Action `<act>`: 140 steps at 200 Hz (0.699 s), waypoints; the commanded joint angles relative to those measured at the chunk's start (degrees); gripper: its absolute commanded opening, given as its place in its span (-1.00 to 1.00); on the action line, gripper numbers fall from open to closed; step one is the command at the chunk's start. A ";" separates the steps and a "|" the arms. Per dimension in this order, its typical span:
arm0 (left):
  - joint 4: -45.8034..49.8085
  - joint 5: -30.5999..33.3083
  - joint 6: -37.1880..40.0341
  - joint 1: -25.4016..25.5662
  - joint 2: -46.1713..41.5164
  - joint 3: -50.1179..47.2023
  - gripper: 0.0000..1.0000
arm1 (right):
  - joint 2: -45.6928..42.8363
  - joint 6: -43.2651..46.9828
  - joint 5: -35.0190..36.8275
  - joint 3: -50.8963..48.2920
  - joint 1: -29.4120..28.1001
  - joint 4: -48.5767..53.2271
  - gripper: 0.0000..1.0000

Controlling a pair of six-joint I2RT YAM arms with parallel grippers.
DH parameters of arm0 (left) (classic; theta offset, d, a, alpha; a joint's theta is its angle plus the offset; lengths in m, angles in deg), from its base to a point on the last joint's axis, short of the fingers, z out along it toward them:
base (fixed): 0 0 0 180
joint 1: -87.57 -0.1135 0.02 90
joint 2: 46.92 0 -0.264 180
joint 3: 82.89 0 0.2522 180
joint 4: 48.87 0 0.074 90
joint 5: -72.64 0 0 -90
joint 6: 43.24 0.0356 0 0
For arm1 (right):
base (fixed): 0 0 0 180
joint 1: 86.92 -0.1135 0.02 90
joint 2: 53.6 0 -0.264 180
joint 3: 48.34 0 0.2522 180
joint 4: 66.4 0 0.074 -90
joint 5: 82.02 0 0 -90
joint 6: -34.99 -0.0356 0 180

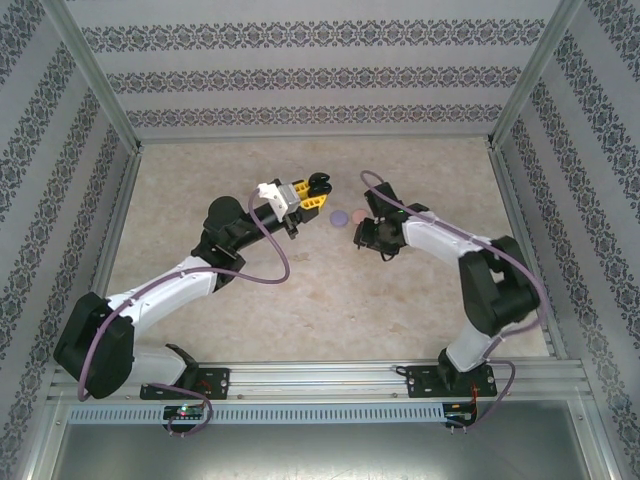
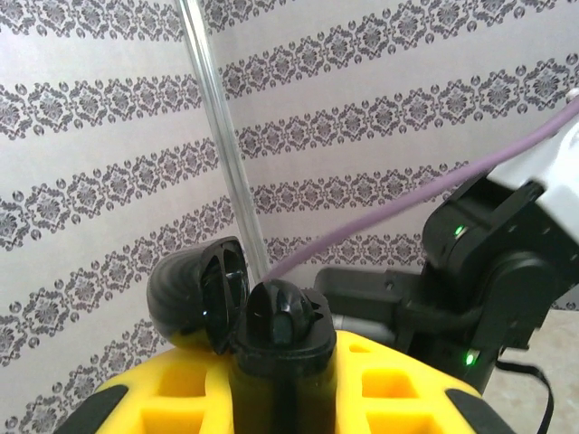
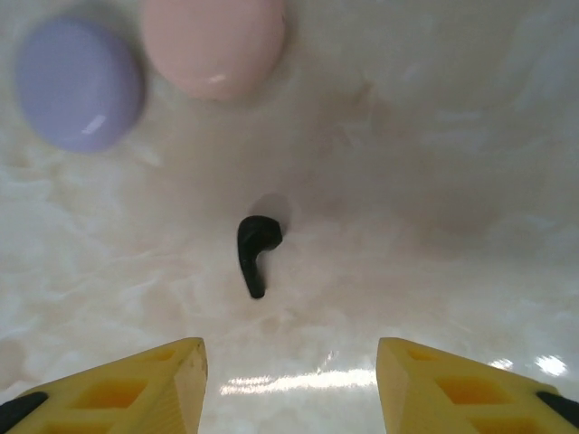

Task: Insert wireless bluetooth earbuds into charging case

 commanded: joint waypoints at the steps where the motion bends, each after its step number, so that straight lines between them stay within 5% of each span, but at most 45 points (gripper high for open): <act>1: -3.86 1.20 1.65 -0.16 -2.28 -1.24 -1.00 | 3.36 -3.67 5.03 3.70 -1.54 1.60 0.01; 140: -7.32 0.44 1.06 -2.17 -3.36 -4.48 -1.00 | 15.09 -5.76 8.35 12.96 -2.84 4.39 -0.27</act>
